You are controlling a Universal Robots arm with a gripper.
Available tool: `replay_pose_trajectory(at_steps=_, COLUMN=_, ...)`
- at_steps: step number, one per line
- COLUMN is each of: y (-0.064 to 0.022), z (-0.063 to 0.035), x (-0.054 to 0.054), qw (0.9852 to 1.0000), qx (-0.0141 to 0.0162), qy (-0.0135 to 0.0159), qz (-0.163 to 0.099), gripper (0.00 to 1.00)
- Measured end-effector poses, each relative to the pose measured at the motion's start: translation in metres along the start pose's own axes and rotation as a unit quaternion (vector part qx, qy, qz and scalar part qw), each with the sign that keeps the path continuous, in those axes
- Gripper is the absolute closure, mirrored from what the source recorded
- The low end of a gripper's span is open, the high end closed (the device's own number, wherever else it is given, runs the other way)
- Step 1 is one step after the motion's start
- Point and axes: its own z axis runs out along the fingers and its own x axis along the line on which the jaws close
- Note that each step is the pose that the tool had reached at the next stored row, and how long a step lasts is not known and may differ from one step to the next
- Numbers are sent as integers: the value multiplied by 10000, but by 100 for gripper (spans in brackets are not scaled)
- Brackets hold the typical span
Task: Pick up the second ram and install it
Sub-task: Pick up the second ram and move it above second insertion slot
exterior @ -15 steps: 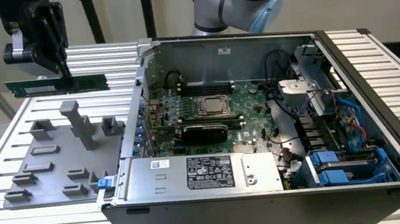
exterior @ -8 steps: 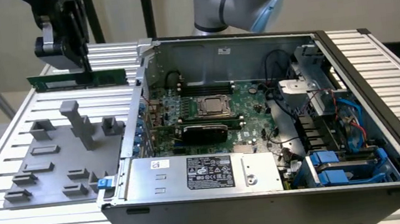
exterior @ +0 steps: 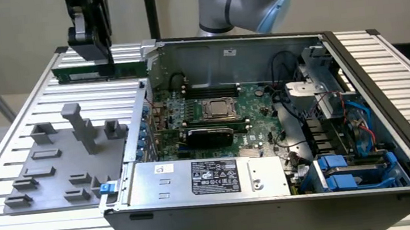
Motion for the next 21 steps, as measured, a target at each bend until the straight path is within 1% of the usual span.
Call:
replay_pose_trajectory(at_steps=4, y=-148, z=14, x=-91, qw=10000, qx=0, qy=0, qz=1, gripper=86)
replay_pose_trajectory(at_steps=6, y=-244, z=25, x=-122, qw=10000, qx=0, qy=0, qz=0, gripper=86)
replay_pose_trajectory(at_steps=21, y=-942, z=155, x=-239, qw=10000, qx=-15, qy=-4, qz=0, gripper=86)
